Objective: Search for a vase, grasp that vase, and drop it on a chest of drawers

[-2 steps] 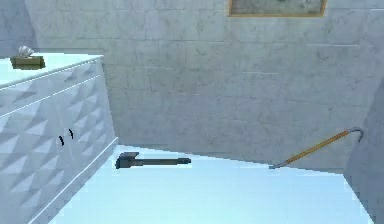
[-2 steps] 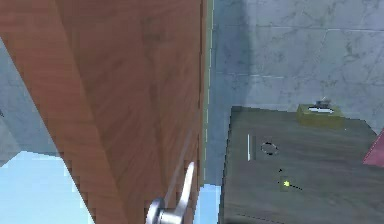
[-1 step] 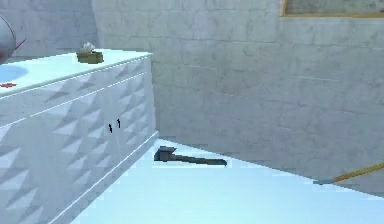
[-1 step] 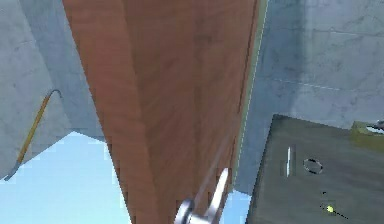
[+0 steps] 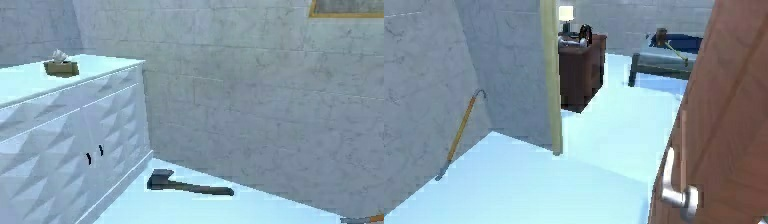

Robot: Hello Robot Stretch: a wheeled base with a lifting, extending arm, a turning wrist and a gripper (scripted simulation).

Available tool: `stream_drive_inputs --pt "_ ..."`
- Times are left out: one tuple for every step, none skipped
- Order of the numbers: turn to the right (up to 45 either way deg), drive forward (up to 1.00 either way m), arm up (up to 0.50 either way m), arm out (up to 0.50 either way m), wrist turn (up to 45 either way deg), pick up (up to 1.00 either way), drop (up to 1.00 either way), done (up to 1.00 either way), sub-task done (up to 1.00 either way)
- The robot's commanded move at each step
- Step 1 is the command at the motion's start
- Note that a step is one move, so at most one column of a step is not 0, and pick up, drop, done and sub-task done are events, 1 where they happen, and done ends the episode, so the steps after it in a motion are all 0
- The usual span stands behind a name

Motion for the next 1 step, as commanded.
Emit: stream_drive_inputs --pt "45.0 0.0 0.0 0.0 0.0 0.0 0.0 0.0 0.0"
